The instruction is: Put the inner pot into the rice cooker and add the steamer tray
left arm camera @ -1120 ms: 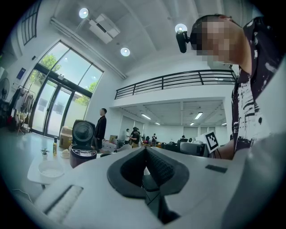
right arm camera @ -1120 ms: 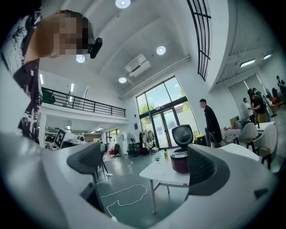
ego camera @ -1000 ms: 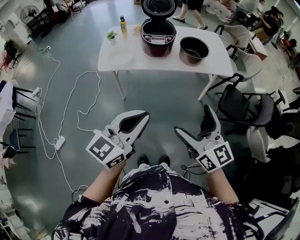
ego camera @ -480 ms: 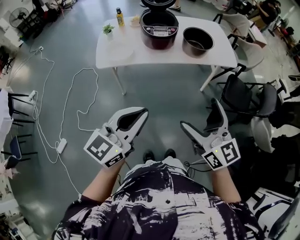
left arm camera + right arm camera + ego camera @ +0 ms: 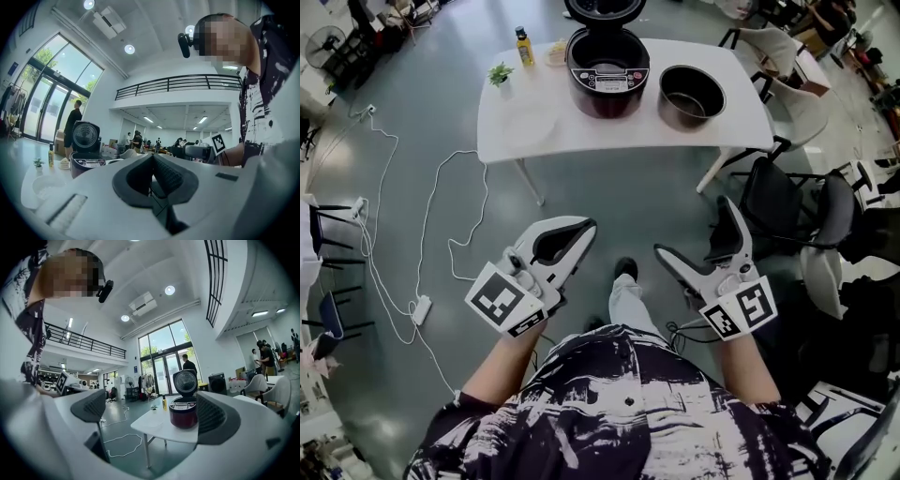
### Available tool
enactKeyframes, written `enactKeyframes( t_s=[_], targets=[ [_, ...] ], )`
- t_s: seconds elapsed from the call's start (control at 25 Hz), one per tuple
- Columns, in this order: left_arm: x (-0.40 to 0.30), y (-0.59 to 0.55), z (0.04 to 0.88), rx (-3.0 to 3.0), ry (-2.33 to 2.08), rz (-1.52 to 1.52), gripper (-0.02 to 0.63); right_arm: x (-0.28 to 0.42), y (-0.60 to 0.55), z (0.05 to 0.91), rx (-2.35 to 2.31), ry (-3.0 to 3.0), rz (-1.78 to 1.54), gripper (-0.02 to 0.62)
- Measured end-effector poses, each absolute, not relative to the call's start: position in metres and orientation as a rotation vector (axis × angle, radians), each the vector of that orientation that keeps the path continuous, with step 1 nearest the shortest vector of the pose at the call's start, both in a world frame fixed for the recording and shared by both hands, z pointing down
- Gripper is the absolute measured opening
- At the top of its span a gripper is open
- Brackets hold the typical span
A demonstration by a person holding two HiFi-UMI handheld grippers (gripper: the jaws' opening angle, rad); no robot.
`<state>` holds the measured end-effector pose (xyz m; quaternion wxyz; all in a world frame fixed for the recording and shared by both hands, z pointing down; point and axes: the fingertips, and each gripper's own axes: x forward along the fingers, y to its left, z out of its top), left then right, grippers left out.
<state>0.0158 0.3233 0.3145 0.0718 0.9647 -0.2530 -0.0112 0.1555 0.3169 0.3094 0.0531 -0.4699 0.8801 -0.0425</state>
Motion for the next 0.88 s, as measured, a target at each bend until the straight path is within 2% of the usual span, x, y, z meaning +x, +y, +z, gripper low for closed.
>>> enactKeyframes(
  t_s=[0.44,0.88],
  targets=[
    [0.077,0.167,0.301,2.909,-0.836,-0.009,0.005,0.200,0.158,0.300,-1.262,2.771,-0.120,0.552],
    [0.075,0.081,0.316,2.867,-0.838,0.040,0.005,0.203,0.064,0.305,-1.262,2.781,-0.141,0.552]
  ],
)
